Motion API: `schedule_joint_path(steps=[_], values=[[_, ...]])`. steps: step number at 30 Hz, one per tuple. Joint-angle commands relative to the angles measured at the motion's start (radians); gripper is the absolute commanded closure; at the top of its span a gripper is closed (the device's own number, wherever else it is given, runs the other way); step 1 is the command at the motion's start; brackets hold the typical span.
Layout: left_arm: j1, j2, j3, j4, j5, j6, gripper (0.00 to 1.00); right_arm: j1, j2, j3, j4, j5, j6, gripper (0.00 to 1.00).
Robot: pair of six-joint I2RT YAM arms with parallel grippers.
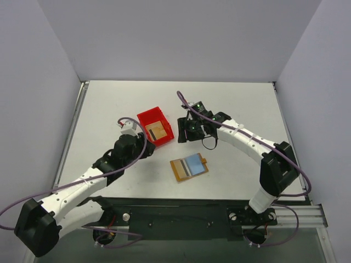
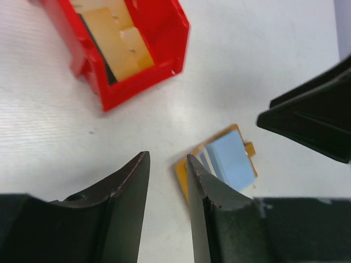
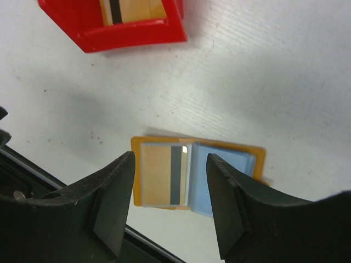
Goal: Put the credit cards into the card holder
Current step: Pick up the storage box at the center of the board.
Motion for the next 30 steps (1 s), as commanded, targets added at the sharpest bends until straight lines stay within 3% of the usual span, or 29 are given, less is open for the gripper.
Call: schedule_joint_path(steps=[1, 6, 10, 15, 20, 25, 30], values=[[0.122, 0.025, 0.067, -0.101, 0.034, 0.063, 0.55, 0.002, 0.069, 0.115, -0.009, -0.073, -0.075, 0.50], [0.300, 0.140, 0.180, -0.069, 0.092, 0.139, 0.47, 0.007, 0.074, 0.117, 0.014, -0.084, 0.004, 0.52], [0.418, 0.312, 0.356, -0.081, 0.267, 0.201, 0.45, 0.010, 0.048, 0.076, 0.023, -0.086, 0.035, 0.53], [0.454, 0.465, 0.537, -0.069, 0.264, 0.287, 0.44, 0.008, 0.011, 0.021, 0.025, -0.072, 0.044, 0.53], [0.457, 0.629, 0.753, -0.039, 0.452, 0.513, 0.44, 0.010, -0.047, -0.024, 0.025, -0.087, 0.046, 0.53], [0.458, 0.874, 1.088, -0.331, 0.557, 0.910, 0.44, 0.008, -0.108, -0.096, 0.025, -0.095, 0.051, 0.53], [0.457, 1.071, 1.382, -0.622, 0.493, 1.147, 0.44, 0.010, -0.164, -0.148, 0.037, -0.107, 0.069, 0.53]])
